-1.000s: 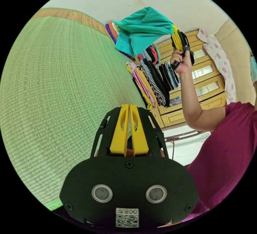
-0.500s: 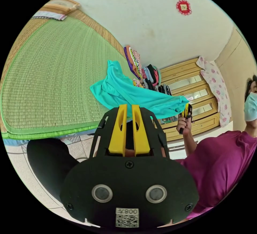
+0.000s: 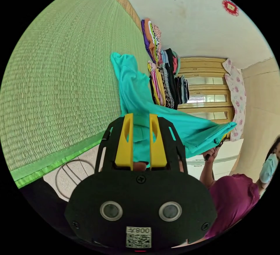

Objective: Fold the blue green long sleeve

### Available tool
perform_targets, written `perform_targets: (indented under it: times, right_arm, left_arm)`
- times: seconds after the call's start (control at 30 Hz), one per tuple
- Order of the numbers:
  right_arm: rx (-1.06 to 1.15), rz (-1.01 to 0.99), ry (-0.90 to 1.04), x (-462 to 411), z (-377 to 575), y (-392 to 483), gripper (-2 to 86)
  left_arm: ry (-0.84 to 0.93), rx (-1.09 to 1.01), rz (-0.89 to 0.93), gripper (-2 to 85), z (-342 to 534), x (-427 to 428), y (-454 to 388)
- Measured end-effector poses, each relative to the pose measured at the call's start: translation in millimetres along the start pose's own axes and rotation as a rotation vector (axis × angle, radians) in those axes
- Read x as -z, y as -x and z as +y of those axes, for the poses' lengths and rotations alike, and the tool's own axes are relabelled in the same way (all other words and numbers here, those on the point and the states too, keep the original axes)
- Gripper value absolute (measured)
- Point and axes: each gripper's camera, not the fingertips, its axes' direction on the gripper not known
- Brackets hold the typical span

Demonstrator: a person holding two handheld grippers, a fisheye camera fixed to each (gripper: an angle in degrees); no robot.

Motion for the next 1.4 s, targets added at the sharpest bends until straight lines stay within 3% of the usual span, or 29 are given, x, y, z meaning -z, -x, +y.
perform_targets:
  times: [0.3,0.57,0.67,0.97,1.13,1.4]
  right_arm:
    - [-0.041,0.006,-0.030,32.9,-3.7,-20.7,0.9]
    - [-0.041,0.018,-0.025,52.1,-13.0,-30.5,1.0]
    - [-0.034,0.018,-0.031,60.3,-15.2,-31.9,1.0]
    - [0.055,-0.019,-0.069,87.6,-23.3,-14.7,1.1]
    - [0.139,-0.021,-0.087,102.4,-32.8,5.6,1.1]
    - [0.284,-0.108,-0.118,113.8,-51.2,44.1,1.0]
  left_arm:
    - [-0.017,0.148,0.003,7.4,-46.0,24.5,-10.9]
    - [0.008,0.125,0.038,1.4,-68.1,59.1,-52.4]
    - [-0.048,0.110,0.128,0.9,-65.1,89.6,-73.8]
    - [-0.232,-0.050,0.331,0.5,-44.1,222.7,-177.3]
    - [-0.423,-0.181,0.442,0.5,-16.3,324.8,-252.5]
    - [-0.614,-0.414,0.464,0.4,42.2,465.3,-372.7]
